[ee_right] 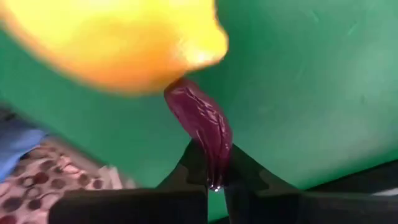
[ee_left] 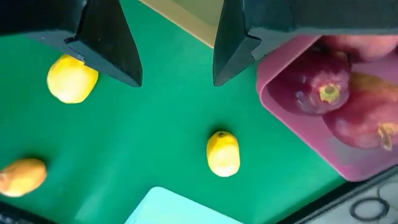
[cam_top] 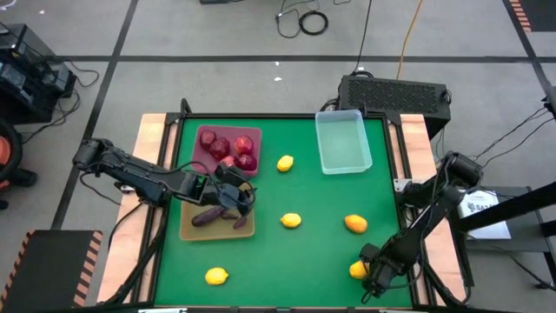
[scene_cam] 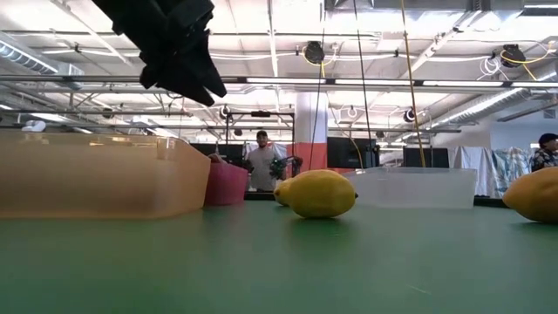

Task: Sort produce into baskets
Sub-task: Put the eggplant into the orange bin

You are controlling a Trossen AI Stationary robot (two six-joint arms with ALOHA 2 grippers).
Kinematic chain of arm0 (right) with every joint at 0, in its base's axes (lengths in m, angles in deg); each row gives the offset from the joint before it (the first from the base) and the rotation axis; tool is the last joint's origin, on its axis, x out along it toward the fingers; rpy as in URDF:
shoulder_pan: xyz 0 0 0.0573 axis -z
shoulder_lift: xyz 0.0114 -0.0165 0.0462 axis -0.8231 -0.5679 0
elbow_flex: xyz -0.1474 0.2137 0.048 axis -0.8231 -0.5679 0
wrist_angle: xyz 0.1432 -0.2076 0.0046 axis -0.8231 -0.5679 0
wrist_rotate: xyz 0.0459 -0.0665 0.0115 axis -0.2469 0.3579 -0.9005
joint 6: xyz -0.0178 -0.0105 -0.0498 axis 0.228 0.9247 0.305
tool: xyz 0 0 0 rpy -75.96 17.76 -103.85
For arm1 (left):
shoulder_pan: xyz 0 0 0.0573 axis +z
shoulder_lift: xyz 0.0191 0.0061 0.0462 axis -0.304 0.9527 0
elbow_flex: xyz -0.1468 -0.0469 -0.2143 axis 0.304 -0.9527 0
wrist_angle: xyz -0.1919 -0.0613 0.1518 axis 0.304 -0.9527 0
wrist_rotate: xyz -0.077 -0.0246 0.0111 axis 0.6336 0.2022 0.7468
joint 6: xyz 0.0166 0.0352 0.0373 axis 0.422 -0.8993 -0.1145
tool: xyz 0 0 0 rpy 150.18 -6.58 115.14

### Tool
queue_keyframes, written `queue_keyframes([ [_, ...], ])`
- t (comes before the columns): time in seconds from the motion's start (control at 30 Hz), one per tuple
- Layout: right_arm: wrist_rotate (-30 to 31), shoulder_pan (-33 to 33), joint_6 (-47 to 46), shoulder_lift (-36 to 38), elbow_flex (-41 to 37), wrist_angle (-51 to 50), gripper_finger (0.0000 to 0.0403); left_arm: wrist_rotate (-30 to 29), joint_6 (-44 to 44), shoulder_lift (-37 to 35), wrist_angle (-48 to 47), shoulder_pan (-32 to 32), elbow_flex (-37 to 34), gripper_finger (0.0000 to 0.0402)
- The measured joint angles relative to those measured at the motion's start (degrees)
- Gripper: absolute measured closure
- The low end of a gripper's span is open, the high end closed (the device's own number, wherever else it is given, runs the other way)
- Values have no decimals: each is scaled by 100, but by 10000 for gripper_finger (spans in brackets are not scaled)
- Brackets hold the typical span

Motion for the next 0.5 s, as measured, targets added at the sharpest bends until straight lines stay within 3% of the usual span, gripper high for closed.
queue_keyframes([
  [0.27,313,12,-35,1075,9,-154,362,3,677,0,174,0,0,197],
  [0.37,950,159,247,1390,10,-194,365,26,802,0,348,0,0,197],
  [0.5,2242,634,836,1640,11,-195,371,48,827,2,542,-7,0,197],
])
